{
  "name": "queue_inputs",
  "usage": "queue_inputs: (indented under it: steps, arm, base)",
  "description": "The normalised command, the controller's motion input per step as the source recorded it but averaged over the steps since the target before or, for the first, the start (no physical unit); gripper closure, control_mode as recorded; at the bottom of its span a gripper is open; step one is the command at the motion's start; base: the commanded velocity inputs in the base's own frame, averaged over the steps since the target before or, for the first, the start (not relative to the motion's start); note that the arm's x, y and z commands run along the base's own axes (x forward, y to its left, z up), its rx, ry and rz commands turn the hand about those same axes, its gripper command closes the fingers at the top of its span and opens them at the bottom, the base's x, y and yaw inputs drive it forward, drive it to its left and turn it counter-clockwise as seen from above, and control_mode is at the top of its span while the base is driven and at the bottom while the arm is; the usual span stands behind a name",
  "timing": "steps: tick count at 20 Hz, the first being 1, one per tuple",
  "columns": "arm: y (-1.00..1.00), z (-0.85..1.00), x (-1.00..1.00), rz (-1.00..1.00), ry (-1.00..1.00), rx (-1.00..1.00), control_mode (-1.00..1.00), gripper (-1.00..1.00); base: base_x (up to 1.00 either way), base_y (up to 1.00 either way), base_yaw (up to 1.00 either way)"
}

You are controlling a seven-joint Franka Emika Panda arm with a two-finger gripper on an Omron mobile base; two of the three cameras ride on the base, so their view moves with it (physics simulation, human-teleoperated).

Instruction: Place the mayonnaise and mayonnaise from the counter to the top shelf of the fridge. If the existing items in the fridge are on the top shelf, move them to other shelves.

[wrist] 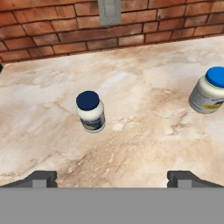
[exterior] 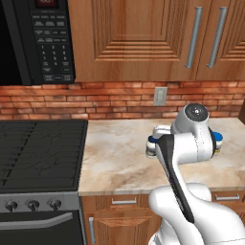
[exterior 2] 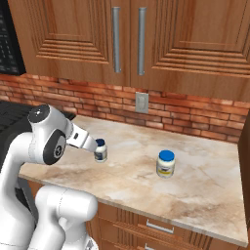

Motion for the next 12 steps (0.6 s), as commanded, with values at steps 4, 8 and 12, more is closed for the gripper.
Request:
queue_inputs:
  steps: [4, 8, 12]
  arm:
    - [0.05, -0.09, 0.38, 0.00, 0.00, 0.00, -1.00, -1.00]
    - [0.08, -0.19, 0.33, 0.00, 0.05, 0.00, -1.00, -1.00]
    - [0.10, -0.34, 0.30, 0.00, 0.09, 0.00, -1.00, -1.00]
  base:
    - [0.00, 0.00, 0.00]
    - [0.00, 0.00, 0.00]
    - [0.00, 0.00, 0.00]
